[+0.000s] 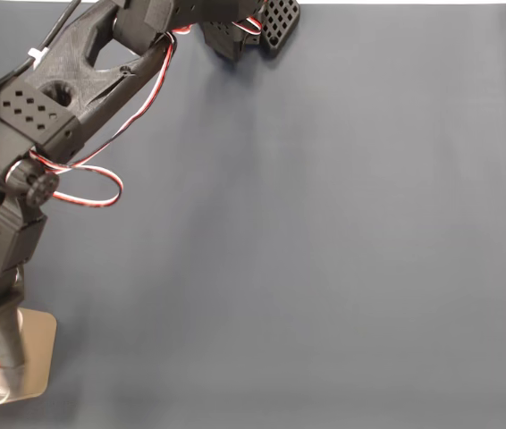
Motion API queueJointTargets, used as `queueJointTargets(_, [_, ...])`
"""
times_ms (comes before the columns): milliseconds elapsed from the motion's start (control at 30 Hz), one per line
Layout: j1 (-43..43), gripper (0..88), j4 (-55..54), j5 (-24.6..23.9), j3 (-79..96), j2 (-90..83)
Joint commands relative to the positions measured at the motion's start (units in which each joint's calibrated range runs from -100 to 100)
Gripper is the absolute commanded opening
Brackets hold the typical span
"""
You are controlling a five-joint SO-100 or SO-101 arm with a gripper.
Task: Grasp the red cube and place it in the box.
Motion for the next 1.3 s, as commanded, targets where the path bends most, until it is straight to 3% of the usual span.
queueJointTargets(0, [0.0, 8.2, -6.2, -0.3, 7.0, -9.0])
queueJointTargets(100, [-2.0, 0.0, -9.2, -0.6, 16.4, -16.2])
queueJointTargets(367, [-13.6, 0.0, -10.0, -2.7, 41.9, -40.4])
queueJointTargets(767, [-27.1, 0.0, -15.5, -1.9, 88.2, -75.5])
queueJointTargets(1067, [-31.3, 0.0, -15.9, -1.7, 124.4, -102.6])
queueJointTargets(1267, [-31.0, 0.0, -6.8, -1.1, 142.8, -120.4])
